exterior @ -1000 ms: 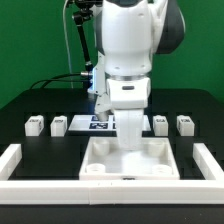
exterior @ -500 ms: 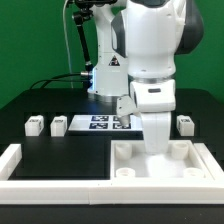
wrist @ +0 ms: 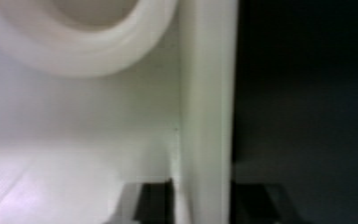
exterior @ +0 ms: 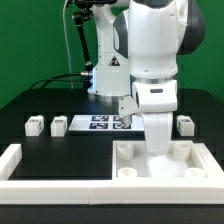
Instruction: Assemble square table
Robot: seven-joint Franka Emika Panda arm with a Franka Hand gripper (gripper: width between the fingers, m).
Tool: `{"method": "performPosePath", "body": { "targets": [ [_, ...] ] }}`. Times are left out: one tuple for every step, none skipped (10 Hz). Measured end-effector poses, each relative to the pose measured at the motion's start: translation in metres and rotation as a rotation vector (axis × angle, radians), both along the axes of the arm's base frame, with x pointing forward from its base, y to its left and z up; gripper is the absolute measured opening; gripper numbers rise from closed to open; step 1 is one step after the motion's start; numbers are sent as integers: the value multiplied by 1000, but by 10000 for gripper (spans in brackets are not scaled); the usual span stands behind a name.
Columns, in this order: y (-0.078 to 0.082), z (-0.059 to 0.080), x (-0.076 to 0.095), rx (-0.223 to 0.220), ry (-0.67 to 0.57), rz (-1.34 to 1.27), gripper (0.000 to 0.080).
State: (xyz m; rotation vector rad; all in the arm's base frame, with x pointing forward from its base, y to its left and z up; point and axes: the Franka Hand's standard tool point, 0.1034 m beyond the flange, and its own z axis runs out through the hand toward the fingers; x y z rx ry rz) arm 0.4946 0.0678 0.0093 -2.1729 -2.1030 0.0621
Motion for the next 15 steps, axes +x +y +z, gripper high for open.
{"method": "performPosePath", "body": {
  "targets": [
    [0, 0, 0, 0, 0, 0, 304],
    [0, 0, 0, 0, 0, -1, 486],
    [-1, 0, 0, 0, 1, -2, 594],
    [-1, 0, 0, 0, 1, -2, 594],
    [-1, 0, 0, 0, 0, -2, 638],
    [-1, 0, 0, 0, 0, -2, 646],
    [-1, 0, 0, 0, 0, -3, 646],
    [-1, 0, 0, 0, 0, -3, 649],
    [-1, 0, 0, 0, 0, -3, 649],
    [-1, 0, 0, 0, 0, -3, 649],
    [-1, 0, 0, 0, 0, -3, 649],
    [-1, 0, 0, 0, 0, -8, 649],
    [3, 9, 0, -13, -6, -89, 649],
    [7, 17, -5, -22, -5, -119, 649],
    [13, 25, -12, -33, 1, -182, 649]
  ]
}}
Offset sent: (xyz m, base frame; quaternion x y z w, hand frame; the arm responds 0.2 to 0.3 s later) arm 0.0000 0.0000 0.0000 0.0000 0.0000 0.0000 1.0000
